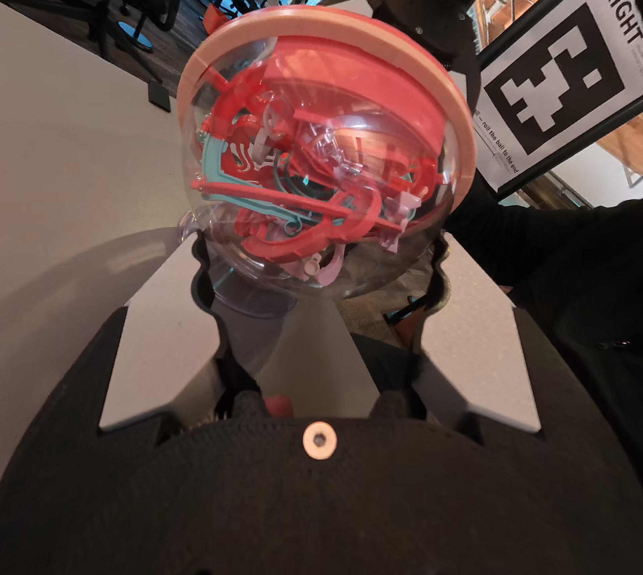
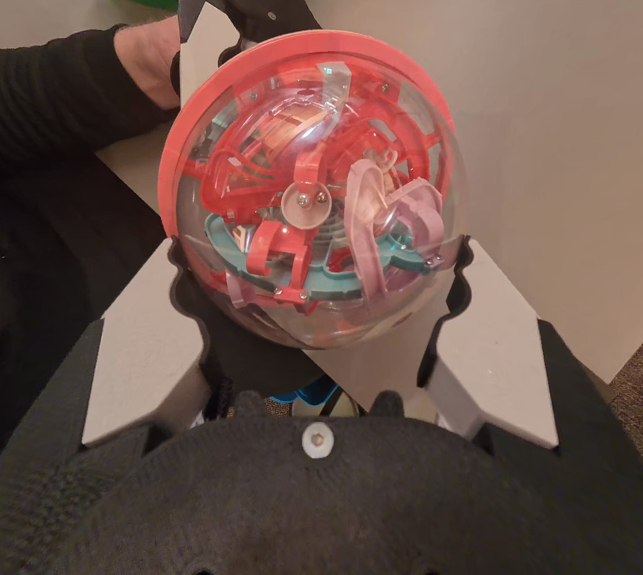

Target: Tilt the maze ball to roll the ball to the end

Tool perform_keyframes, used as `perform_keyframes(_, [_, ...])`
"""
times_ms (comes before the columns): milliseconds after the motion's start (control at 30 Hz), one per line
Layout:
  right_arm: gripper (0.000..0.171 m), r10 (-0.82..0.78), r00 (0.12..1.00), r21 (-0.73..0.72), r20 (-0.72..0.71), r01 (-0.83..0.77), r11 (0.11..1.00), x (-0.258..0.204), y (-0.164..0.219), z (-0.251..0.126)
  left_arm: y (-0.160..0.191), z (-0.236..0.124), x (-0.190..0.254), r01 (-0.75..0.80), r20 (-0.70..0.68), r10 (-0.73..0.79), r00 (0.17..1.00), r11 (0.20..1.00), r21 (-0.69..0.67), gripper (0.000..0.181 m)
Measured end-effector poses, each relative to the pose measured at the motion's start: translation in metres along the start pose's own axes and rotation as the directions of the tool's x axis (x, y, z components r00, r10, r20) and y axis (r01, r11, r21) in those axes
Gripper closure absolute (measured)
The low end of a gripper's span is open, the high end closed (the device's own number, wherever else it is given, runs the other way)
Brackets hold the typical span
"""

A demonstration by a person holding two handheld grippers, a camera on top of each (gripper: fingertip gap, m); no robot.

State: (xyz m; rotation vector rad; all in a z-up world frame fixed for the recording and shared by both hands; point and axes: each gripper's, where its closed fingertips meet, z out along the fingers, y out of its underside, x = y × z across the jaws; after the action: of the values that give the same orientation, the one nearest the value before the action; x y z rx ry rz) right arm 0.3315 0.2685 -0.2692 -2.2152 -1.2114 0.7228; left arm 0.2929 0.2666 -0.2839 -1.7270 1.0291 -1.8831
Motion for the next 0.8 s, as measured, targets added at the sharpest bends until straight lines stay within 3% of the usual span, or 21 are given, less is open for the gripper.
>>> perform_keyframes(800, [0.023,0.092,0.996,0.098,-0.018,-0.09,0.991,0.0042,-0.0042,0.0002,-0.0052,0.0025,-0.0042,0.068,-0.064,-0.068,0.996,0.998,-0.001,0.054])
